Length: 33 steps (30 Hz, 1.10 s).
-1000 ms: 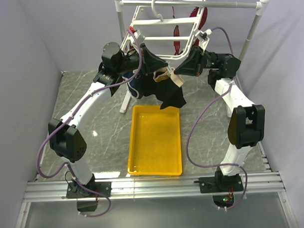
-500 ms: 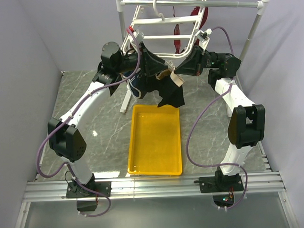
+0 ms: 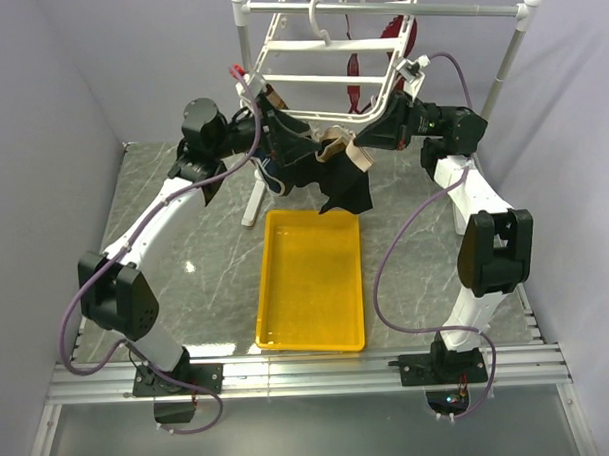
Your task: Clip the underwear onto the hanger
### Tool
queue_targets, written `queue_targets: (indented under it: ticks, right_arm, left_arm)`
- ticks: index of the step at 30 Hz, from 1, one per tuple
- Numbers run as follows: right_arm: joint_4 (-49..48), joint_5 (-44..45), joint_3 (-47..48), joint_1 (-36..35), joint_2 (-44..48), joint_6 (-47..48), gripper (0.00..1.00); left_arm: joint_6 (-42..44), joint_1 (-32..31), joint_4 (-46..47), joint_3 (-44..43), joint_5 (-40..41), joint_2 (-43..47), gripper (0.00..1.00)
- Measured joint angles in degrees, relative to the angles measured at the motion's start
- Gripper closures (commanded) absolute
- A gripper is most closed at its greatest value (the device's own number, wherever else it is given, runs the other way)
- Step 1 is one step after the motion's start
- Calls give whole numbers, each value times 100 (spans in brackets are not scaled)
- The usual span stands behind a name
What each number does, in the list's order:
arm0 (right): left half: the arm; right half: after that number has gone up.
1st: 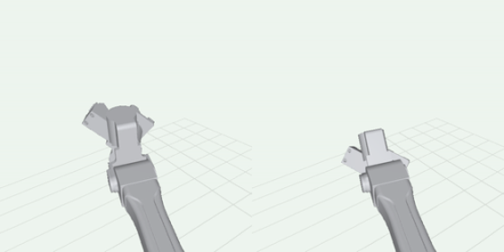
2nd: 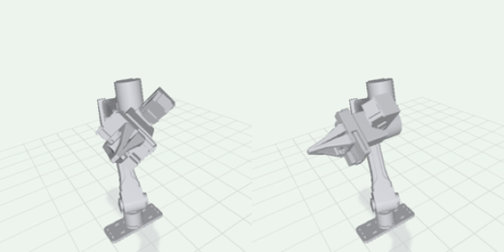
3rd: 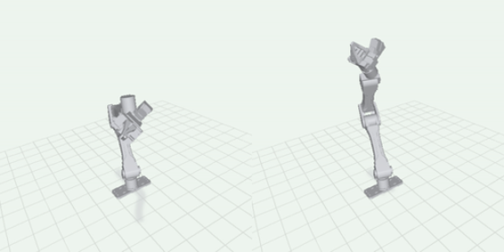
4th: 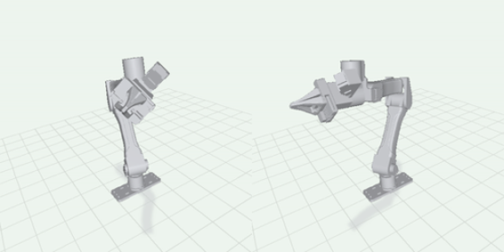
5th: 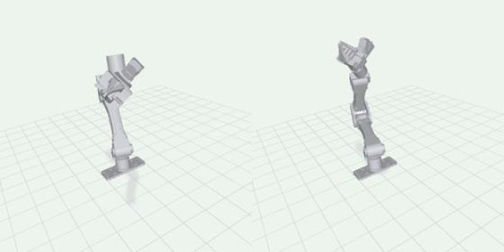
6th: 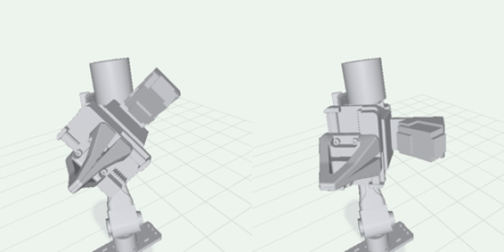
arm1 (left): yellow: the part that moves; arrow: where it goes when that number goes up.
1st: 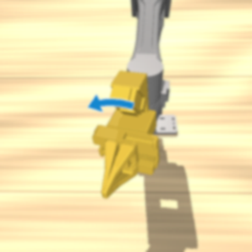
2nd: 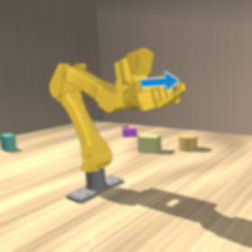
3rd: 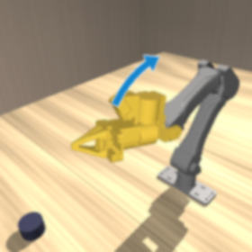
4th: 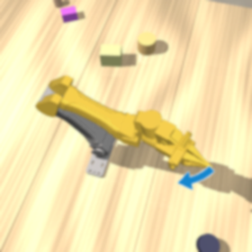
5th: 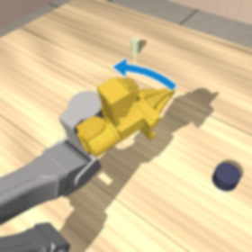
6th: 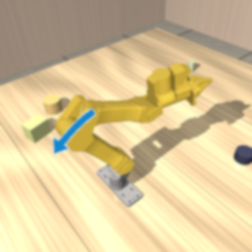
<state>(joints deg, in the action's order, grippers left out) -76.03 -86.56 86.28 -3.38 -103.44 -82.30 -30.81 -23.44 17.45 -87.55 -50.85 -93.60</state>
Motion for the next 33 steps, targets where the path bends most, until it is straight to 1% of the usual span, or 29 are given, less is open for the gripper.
queue_targets:
  ticks: [1, 3, 4, 5, 6, 7, 9, 10, 12, 19, 20, 22, 23, 26, 29, 31, 33]
  right_arm:
    - [-4, 0, 0, 17, 0, -61, 80]
    - [-15, 2, 0, 66, 0, -192, 73]
    - [-26, 0, 0, 90, 0, -273, 66]
    - [-28, 0, 0, 114, 0, -367, 63]
    - [-31, 0, 0, 131, 0, -426, 44]
    - [-31, 7, 0, 164, 0, -595, 38]
    - [-76, 11, 11, 232, -26, -931, 31]
    - [-109, 13, 50, 256, -66, -1147, 25]
    - [-136, 13, 160, 332, -175, -1502, 18]
    - [-52, 28, 275, 584, -522, -2522, 15]
    - [-24, 28, 273, 586, -533, -2586, 13]
    - [-7, 28, 262, 584, -522, -2581, 5]
    - [0, 31, 260, 584, -509, -2540, 2]
    - [92, 17, 199, 614, -387, -2177, 1]
    - [562, 7, 136, 658, -168, -1753, 0]
    - [1217, 52, 129, 732, 20, -1303, 0]
    - [2127, 195, 111, 837, 243, -750, 0]
  left_arm:
    - [11, 20, 42, 120, 28, 118, 0]
    - [35, 39, 66, 315, 83, 332, 1]
    - [57, 42, 68, 380, 107, 420, 1]
    - [103, 42, 70, 459, 133, 525, 1]
    - [142, 44, 63, 525, 146, 619, 1]
    - [177, 46, 61, 575, 164, 695, 1]
    - [273, 57, 39, 658, 208, 835, 1]
    - [304, 66, 20, 691, 227, 890, 1]
    - [356, 81, 0, 748, 273, 970, 1]
    - [415, 120, -66, 861, 415, 1049, 1]
    - [415, 120, -74, 863, 422, 1049, 1]
    - [415, 120, -87, 863, 426, 1049, 1]
    - [415, 120, -96, 863, 426, 1049, 1]
    - [411, 125, -103, 863, 437, 1049, 1]
    - [396, 131, -98, 863, 442, 1049, 1]
    - [389, 136, -79, 883, 442, 1049, 1]
    - [367, 142, -68, 909, 446, 1049, 1]
